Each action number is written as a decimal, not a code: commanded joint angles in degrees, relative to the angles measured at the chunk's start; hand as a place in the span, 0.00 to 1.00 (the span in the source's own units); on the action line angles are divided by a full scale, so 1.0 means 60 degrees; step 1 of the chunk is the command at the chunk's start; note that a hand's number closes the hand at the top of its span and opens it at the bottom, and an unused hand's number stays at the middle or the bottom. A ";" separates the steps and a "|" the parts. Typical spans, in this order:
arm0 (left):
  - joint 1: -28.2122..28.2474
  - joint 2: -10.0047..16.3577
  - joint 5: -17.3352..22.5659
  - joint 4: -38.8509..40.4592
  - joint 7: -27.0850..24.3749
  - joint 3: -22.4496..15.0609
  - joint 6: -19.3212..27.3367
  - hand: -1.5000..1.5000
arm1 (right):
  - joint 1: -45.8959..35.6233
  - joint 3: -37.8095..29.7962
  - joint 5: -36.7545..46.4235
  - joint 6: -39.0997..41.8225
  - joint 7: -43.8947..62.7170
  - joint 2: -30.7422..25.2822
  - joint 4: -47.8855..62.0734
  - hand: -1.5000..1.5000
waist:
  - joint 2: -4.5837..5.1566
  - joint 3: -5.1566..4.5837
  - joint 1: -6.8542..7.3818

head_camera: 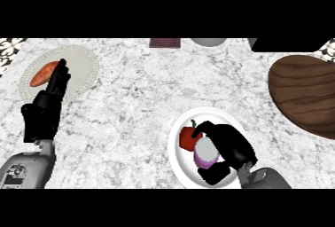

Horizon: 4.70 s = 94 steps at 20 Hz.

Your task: Pick the can from the plate and place it in the bowl

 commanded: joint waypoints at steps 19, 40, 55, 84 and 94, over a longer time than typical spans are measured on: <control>0.0423 0.0020 0.0103 -0.0213 -0.0236 0.0713 -0.0724 0.50 | -0.0556 0.2561 0.2369 -0.3630 0.3638 0.2135 -0.1853 1.00 | 0.0045 0.0036 0.0063; 0.0342 -0.0438 -0.0478 -0.0212 -0.0108 0.0513 -0.0498 0.50 | -0.0693 -0.3739 0.1999 -0.4617 0.2155 0.0304 -0.2768 1.00 | 0.0115 0.0049 0.0045; -0.0084 -0.0539 -0.0601 -0.0418 0.0241 0.0514 -0.0552 0.50 | -0.1486 -0.7153 0.1061 -0.6120 -0.2726 -0.2289 0.3077 1.00 | 0.0134 0.0052 0.0145; 0.0379 -0.0411 -0.0190 -0.0586 -0.0165 0.0775 -0.1225 0.50 | -0.5230 -1.1038 -0.2507 -0.5012 -0.9613 -0.4355 1.2702 0.00 | 0.0185 0.0067 0.0343; -0.0234 -0.0534 -0.0553 0.0090 -0.0024 0.0935 -0.0875 0.50 | -0.3271 -1.1915 -0.4221 -0.1544 -1.0759 -0.5301 1.2431 0.00 | 0.0092 0.0047 -0.0020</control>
